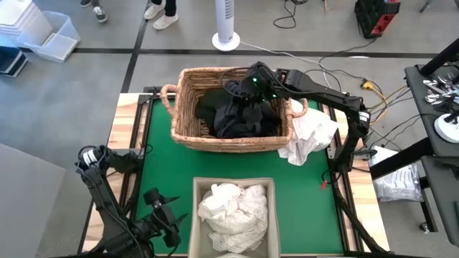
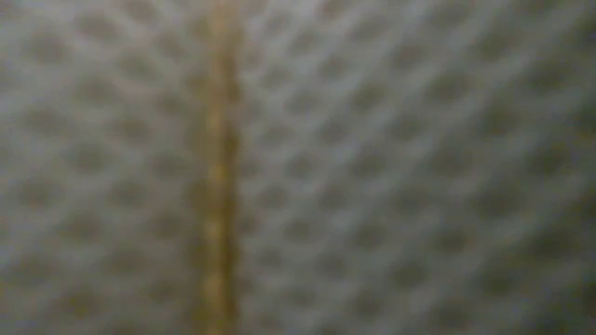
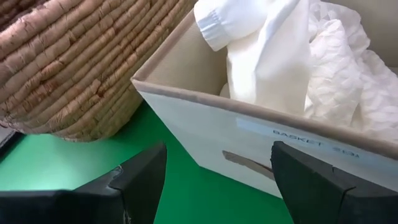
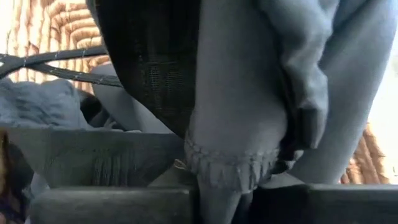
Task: Sort clothes
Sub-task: Put the black shorts into the brown basket, then put the white shirt into the white laundry organizer
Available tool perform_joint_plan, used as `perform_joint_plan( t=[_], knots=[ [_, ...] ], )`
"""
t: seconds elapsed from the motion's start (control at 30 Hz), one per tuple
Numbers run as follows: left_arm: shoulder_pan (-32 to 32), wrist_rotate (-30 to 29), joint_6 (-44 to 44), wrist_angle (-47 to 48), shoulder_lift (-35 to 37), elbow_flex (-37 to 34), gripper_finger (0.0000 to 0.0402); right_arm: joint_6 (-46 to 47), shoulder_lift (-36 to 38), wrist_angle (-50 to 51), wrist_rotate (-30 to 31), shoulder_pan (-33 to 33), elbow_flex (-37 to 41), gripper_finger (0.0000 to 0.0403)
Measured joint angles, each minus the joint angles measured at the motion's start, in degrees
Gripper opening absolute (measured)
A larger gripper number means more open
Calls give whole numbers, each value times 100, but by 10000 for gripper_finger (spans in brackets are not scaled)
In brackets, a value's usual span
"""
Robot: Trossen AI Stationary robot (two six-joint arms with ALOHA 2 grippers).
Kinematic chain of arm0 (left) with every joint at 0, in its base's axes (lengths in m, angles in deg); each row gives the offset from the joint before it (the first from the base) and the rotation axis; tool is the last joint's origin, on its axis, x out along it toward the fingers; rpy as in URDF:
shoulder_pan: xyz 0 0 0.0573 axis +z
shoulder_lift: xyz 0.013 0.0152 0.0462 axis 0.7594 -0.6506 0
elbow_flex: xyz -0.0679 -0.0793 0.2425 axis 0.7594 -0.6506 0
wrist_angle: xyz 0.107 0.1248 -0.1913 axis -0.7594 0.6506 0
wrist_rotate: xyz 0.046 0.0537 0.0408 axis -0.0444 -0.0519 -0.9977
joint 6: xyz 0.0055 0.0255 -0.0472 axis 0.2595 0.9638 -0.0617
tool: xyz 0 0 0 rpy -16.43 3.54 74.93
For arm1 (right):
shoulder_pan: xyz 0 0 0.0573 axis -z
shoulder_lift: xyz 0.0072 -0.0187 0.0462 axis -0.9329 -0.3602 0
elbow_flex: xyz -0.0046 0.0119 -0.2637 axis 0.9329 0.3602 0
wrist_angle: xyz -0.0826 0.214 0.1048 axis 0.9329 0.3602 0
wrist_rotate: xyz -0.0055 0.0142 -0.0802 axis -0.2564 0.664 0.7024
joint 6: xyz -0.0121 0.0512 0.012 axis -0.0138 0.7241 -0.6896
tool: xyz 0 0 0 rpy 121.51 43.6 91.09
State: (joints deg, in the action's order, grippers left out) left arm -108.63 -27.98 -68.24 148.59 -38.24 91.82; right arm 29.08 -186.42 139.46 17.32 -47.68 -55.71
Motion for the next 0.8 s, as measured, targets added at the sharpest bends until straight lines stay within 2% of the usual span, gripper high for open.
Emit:
perform_joint_plan(
  t=[0.17,0.33,0.47,0.8],
  knots=[
    [9,-117,8,44,-24,0,265,88,0,-91,0,11,0,88],
    [9,-587,30,38,-24,0,265,131,0,-127,0,20,0,149],
    [7,-590,56,40,-24,0,265,246,0,-188,0,20,-44,191],
    [7,-602,205,44,-24,2,265,496,3,-205,0,7,-960,251]
  ],
)
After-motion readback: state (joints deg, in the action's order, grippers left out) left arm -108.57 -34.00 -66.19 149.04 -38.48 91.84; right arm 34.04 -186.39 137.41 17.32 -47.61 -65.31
